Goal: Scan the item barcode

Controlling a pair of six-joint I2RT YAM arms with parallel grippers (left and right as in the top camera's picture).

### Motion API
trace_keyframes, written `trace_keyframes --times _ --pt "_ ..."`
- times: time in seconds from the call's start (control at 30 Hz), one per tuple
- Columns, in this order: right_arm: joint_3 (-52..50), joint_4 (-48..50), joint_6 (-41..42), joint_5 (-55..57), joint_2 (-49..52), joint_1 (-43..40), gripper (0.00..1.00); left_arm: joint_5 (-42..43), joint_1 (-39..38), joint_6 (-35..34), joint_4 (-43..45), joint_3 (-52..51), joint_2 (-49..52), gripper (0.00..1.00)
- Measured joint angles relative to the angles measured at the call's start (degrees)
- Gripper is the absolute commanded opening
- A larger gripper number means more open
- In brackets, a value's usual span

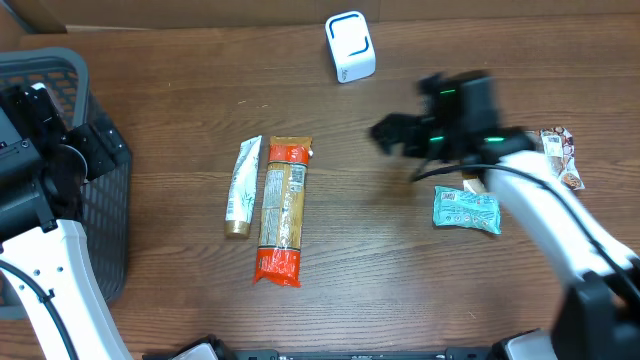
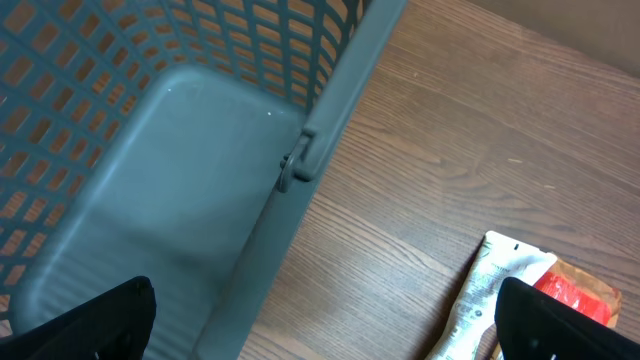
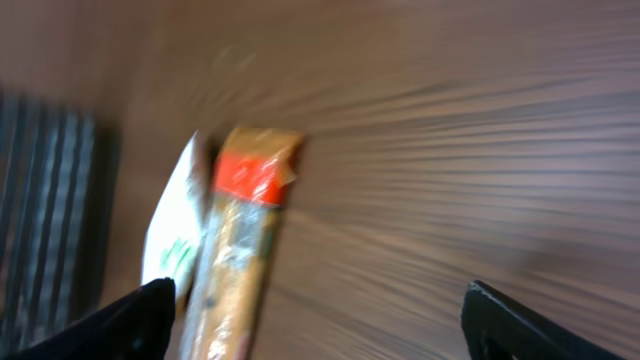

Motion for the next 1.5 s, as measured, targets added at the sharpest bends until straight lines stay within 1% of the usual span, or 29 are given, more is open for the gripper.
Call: trace_keyframes --times 0.07,0.1,0.2,0.3,0.4,0.63,0.83,0.93,1.1,1.27,1.5 --pt "0.63 1.38 0.35 -0.50 3.17 3.56 0.87 -0.02 0.00 -0.02 0.02 0.00 0.00 0.99" --pt "2.23 2.01 0.70 -0.85 7.02 7.06 0.87 0.00 0.00 -0.02 -0.04 0.00 0.00 1.00" --pt "8.33 1.07 1.25 -1.27 15.47 12.35 0.87 0.00 0.00 -0.02 0.02 0.00 0.00 1.00" --pt "14.51 -0.81 1.51 -1.36 22.21 15.43 0.83 0.00 0.00 -0.02 0.00 0.00 0.00 1.00" --pt "17.14 -0.96 2.03 -1.38 25.46 16.63 0.78 0.00 0.00 -0.02 -0.02 0.00 0.00 0.99" --pt "17.44 -3.45 4.22 0.00 26.56 17.94 0.71 0.00 0.00 -0.02 0.00 0.00 0.00 1.00" --pt "17.35 -5.38 7.74 3.41 26.62 22.80 0.62 0.00 0.00 -0.02 0.00 0.00 0.00 0.99" --pt "17.29 -5.92 9.25 4.44 26.62 24.57 0.59 0.00 0.00 -0.02 0.00 0.00 0.00 0.99" --pt "17.25 -8.92 11.85 8.28 26.64 27.15 0.59 0.00 0.00 -0.02 0.00 0.00 0.00 1.00" --pt "17.27 -14.01 13.05 16.15 26.64 30.01 0.60 0.00 0.00 0.00 0.00 0.00 0.00 1.00" --pt "17.68 -17.25 11.69 18.93 26.60 29.18 0.60 0.00 0.00 0.00 0.00 0.00 0.00 0.99"
